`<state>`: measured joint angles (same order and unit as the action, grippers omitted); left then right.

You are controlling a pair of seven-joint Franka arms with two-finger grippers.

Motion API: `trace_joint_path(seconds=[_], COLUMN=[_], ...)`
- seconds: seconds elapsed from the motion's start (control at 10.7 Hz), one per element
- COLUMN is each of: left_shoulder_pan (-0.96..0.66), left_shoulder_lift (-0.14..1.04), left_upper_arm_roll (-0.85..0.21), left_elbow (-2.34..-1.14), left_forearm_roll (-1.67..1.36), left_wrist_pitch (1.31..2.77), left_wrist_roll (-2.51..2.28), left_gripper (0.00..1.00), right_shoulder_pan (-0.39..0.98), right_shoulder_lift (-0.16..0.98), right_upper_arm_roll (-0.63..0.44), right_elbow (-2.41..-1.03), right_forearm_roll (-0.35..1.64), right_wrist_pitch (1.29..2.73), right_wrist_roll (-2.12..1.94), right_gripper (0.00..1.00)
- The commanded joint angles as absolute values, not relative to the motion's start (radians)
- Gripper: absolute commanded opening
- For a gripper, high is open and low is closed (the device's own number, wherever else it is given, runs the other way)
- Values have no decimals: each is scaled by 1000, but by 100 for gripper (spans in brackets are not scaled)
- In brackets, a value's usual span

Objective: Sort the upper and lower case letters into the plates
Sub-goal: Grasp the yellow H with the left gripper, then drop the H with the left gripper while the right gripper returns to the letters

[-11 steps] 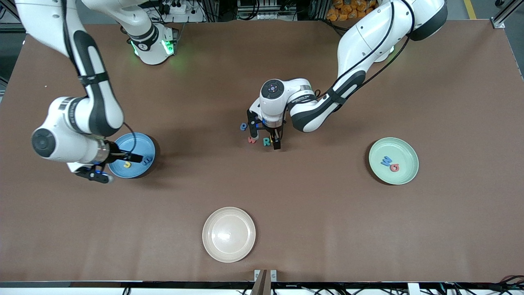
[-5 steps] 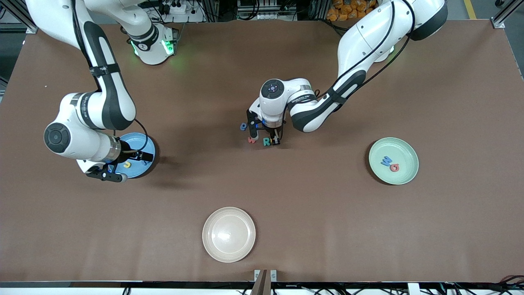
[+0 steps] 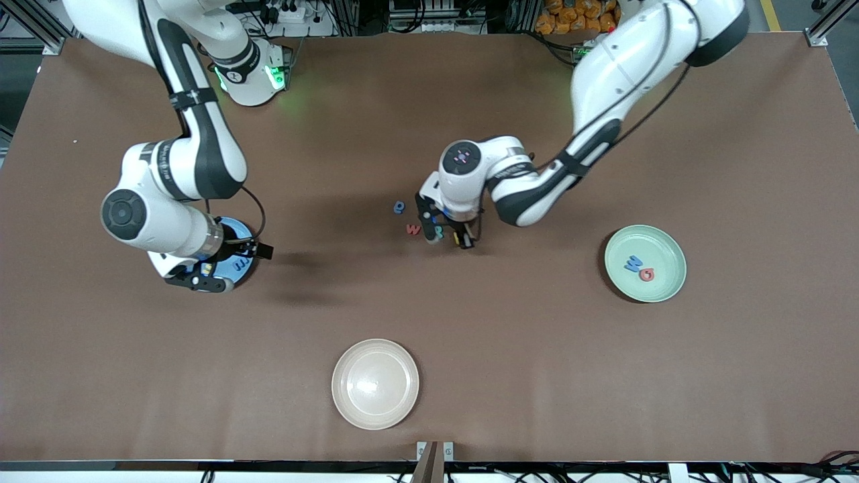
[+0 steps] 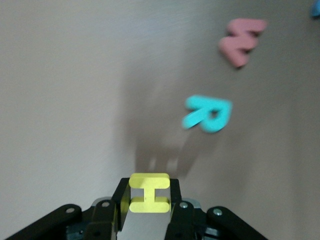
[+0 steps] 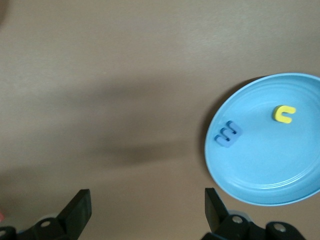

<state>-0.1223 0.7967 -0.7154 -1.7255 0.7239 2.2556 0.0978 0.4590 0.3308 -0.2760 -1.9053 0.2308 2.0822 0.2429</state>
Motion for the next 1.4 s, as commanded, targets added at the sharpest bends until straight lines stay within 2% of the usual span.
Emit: trace_joint_path(seconds=[0.0,0.19,0.37,0.75,1.03,1.31], left_shoulder_pan=[120,271,380,511,581,578], left_shoulder_lift=[744,742,742,744,753,758], left_upper_arm_roll=[-892,-975,-1014,-1012,-965,-838], left_elbow=[-1741,-1698,-1655,-1649,-1651,-1651], left_forearm_roll=[683,664,660,643,592,545], left_wrist_pitch=[2134,2000,1881,1792,1779,1776], left_wrist_roll=[107,107,94,12,12,9], left_gripper=[0,0,0,0,0,0], right_shoulder_pan=[536,581,595,647,684,689], right_shoulder_lift=[301,304,313,379,449,486], right_upper_arm_roll=[-276,-250,-151,-32,2,3], right_elbow=[-1919,-1916,-1916,-1914,-1905,-1864], right_forearm_roll=[236,236,235,230,222,222], right_wrist_pitch=[2083,2098,2172,2259,2336,2336], right_wrist_roll=[348,422,568,747,807,831], right_gripper=[100,100,100,100,100,100])
